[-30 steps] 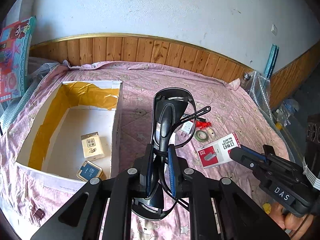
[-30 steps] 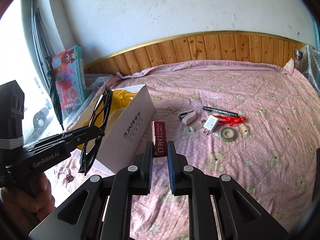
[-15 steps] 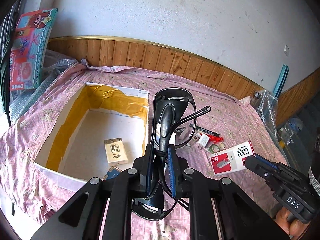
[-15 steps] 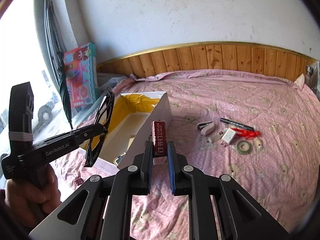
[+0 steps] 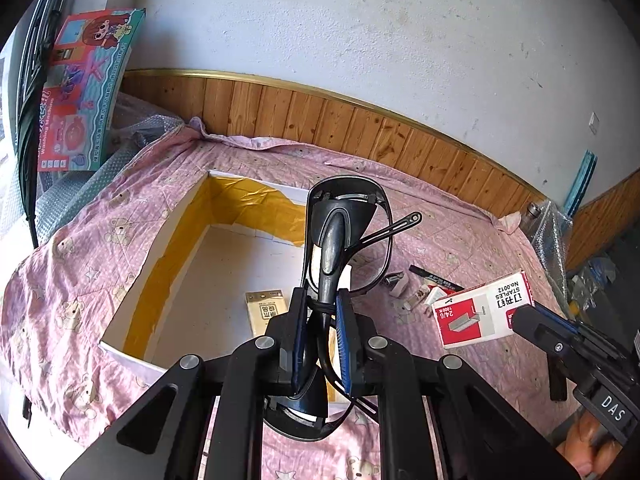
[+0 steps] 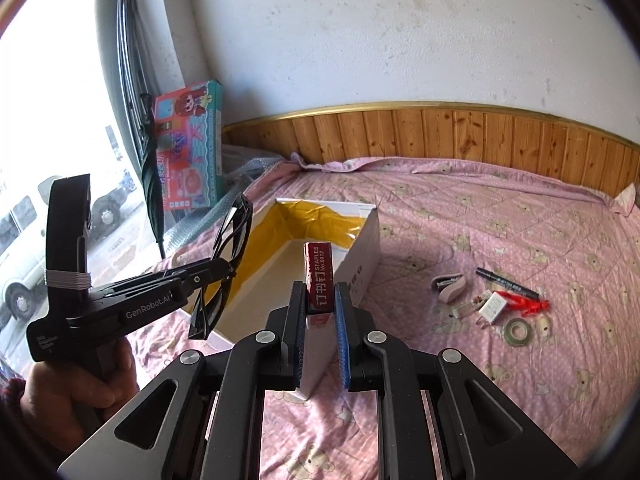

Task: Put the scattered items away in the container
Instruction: 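Carry the glasses and staples box in both tools over the white box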

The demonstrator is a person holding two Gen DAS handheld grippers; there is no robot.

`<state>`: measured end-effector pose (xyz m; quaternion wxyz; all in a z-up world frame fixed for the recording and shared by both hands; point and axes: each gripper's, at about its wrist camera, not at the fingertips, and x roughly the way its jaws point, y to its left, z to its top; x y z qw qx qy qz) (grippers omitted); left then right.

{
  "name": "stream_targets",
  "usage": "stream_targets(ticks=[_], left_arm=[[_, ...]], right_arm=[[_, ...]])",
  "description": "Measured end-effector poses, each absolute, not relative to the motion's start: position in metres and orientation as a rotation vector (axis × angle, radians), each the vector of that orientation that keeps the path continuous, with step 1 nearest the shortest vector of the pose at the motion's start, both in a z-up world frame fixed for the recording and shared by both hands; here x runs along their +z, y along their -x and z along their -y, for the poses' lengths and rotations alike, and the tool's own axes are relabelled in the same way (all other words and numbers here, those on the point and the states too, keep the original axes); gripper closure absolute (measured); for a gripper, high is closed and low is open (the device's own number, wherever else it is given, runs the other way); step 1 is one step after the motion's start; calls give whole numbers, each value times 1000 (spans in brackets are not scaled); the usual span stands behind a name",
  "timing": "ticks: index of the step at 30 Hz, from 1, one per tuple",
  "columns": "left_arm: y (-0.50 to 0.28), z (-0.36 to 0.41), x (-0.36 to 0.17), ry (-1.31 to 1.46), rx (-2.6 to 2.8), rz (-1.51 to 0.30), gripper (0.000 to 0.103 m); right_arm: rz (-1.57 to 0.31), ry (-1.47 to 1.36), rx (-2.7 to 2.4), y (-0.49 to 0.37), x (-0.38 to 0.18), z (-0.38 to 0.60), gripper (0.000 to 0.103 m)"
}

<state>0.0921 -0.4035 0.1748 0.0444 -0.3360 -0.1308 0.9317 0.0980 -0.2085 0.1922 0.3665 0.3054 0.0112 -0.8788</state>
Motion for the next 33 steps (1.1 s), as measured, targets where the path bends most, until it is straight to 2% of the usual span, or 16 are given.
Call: stream_targets(ticks=[17, 33], left_arm=[[-69, 454, 156, 1140, 2915, 458, 88], [-26, 481, 119, 1367, 2850, 414, 88]], right_arm=[[-104, -750, -2154, -77, 195, 278, 89], [-148, -857, -2080, -18, 158, 344, 89]])
